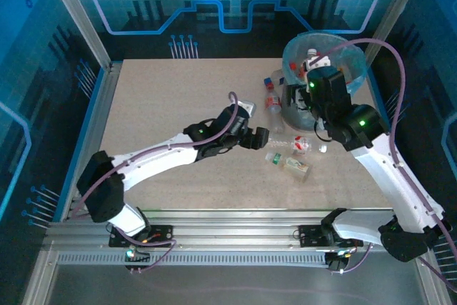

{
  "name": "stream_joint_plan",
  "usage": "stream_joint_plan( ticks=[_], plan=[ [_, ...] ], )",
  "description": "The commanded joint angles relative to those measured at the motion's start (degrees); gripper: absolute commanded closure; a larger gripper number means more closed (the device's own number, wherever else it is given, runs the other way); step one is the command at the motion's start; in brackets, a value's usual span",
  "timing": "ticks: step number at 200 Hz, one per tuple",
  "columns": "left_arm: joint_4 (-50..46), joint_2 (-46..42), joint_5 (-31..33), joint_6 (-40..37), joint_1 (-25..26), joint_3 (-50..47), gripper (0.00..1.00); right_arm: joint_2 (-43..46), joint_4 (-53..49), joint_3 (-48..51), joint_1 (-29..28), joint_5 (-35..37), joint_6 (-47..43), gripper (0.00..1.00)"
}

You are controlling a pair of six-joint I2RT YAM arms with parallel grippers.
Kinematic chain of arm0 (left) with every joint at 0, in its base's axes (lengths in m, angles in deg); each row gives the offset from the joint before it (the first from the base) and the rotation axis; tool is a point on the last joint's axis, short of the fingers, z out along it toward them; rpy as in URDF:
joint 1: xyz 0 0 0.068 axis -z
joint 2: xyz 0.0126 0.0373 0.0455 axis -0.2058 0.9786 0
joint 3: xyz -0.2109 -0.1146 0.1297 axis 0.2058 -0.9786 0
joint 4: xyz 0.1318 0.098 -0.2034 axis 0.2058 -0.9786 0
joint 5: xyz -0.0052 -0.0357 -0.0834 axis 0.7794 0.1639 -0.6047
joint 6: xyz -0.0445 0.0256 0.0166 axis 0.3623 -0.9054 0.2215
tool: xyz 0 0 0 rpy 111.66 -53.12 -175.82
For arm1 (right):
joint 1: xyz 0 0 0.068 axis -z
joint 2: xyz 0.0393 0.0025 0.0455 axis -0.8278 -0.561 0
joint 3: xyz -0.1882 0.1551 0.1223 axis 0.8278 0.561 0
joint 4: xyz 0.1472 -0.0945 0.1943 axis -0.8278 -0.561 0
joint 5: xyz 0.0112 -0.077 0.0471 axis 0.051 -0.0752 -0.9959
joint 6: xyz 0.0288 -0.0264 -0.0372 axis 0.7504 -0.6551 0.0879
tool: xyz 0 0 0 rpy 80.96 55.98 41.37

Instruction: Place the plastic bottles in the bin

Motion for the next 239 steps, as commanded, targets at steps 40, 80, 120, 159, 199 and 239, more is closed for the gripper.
stream_joint_plan(
  ticks=[40,80,120,159,199,239],
  plan=[
    [-8.3,8.9,-1.9,5.4,4.4,8.1,0.08,3.8,3.3,5.3,0.5,-3.6,-1.2,0.25],
    [-9.6,13.5,-3.1,14.0,8.3,9.3,0.06,5.2,4.5,7.0,0.7,-3.9,-1.8,0.25],
    [-4.3,14.5,-6.6,32.5,11.5,6.2,0.04,5.8,5.2,7.7,1.4,-5.4,-1.9,0.25],
    [-10.4,19.1,-8.3,47.3,12.7,12.4,0.03,7.4,6.3,9.6,2.9,-6.8,-2.2,0.25],
    [-9.1,21.4,-7.7,58.9,13.8,15.4,0.03,9.6,6.2,11.4,5.4,-8.8,-1.9,0.24],
    [-12.3,25.9,-5.9,66.7,14.5,20.5,0.02,12.8,6.8,13.6,6.9,-11.3,-0.8,0.23]
  ],
)
